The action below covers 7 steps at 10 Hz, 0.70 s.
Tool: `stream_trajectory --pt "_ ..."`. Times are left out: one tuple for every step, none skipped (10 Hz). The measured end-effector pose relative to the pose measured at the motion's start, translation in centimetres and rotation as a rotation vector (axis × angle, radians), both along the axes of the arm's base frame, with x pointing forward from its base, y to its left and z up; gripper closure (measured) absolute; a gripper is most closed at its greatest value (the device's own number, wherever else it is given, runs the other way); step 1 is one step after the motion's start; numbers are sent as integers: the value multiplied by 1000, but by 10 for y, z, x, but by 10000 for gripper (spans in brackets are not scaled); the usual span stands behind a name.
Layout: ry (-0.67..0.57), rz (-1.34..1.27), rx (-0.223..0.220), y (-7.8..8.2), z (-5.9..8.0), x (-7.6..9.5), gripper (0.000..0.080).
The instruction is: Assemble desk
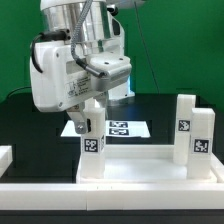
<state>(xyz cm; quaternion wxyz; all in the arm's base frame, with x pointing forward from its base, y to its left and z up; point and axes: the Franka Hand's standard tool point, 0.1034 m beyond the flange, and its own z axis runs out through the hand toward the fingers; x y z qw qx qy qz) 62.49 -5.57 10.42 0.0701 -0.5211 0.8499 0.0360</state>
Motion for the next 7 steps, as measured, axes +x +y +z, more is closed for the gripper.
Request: stream_trajectory --pt "-12 5 4 4 9 1 219" --pt "-28 17 12 9 23 -1 172" --pt "-43 28 20 13 36 0 172" --pt "-59 30 23 13 45 3 153" --pt "-56 28 26 14 43 2 153" --pt "-55 33 25 14 41 2 150" --pt "-56 37 24 14 41 2 150"
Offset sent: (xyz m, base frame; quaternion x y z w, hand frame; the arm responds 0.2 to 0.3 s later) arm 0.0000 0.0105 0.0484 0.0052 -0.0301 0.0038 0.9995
